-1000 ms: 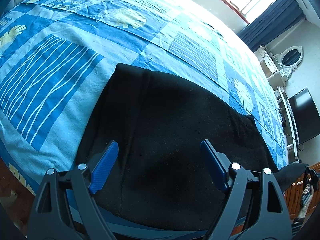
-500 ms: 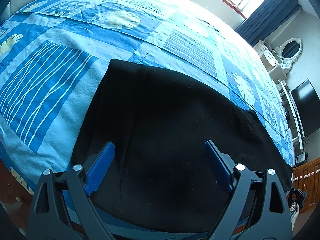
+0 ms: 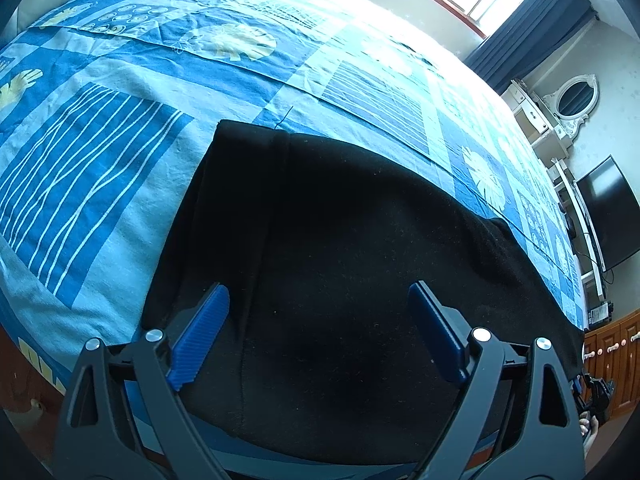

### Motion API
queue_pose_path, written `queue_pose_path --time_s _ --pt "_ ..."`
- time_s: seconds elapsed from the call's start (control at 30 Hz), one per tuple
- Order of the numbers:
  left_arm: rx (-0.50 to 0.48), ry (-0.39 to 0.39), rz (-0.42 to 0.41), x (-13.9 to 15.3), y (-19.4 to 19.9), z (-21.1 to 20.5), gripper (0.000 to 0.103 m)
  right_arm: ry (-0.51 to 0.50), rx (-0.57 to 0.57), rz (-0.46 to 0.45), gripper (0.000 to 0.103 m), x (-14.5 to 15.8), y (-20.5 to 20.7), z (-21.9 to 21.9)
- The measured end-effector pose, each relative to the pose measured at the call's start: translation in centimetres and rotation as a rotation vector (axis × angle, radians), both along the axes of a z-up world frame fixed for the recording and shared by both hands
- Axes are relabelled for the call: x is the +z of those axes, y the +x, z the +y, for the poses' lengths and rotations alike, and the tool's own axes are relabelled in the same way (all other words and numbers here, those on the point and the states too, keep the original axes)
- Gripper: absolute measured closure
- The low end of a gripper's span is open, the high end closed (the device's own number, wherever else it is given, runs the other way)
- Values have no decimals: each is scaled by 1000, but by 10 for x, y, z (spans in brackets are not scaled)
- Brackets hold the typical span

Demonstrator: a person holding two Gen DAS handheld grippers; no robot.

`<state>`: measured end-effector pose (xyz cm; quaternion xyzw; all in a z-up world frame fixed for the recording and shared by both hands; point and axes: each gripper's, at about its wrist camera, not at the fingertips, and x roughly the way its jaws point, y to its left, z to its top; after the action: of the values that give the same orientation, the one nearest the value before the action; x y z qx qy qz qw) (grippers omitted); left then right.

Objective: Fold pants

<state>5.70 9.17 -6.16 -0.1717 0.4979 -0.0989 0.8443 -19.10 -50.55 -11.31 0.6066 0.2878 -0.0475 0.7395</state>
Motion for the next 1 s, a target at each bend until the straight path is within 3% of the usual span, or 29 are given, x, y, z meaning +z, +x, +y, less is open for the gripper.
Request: queue_pose_path --time_s 0.1,0.37,0.5,0.63,0.77,1.0 --pt "-4 -14 -7 0 -1 2 12 36 55 -4 69 -2 19 28" --pt "-24 -33 -38 2 -9 4 12 111 194 19 68 -13 73 98" --pt "-45 -26 -50 4 -14 4 12 76 250 37 68 -6 86 123" --pt "-74 -14 -60 6 -19 0 12 44 295 56 77 -1 87 135" --pt "-103 20 -75 5 -22 -6 12 32 294 75 94 -5 85 136" --pt "-113 17 -83 4 -26 -5 12 17 290 83 97 -5 77 140"
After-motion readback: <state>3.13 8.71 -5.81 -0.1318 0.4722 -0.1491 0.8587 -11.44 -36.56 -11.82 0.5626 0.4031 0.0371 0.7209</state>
